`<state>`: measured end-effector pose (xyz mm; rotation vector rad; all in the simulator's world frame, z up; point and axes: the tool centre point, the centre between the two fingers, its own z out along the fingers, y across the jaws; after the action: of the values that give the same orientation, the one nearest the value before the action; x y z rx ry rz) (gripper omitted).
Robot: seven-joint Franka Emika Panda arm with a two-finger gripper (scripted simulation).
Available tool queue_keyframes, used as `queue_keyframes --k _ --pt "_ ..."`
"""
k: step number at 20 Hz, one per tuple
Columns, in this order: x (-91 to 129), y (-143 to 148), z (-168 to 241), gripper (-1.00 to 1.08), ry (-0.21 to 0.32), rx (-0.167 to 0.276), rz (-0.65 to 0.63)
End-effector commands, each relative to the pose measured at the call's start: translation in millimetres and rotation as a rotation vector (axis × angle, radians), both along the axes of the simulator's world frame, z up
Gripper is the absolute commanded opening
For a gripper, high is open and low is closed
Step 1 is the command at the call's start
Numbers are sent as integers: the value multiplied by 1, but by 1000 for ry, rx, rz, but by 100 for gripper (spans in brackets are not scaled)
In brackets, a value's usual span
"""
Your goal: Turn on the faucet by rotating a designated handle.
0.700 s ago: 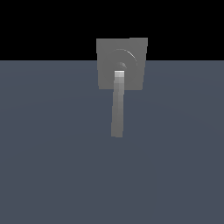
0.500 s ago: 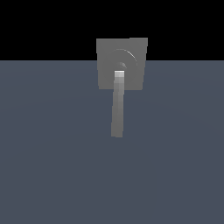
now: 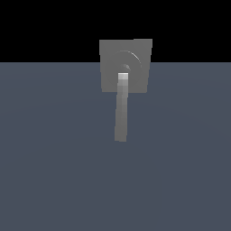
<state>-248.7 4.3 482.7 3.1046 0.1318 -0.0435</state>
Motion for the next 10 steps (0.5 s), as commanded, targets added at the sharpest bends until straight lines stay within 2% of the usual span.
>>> queue_keyframes --k 1,6,10 --pt "0 0 0 -100 -2 -4 2" --pt "1 -2 4 -100 -22 -49 32" --pt "2 -4 10 -100 -49 -120 77"
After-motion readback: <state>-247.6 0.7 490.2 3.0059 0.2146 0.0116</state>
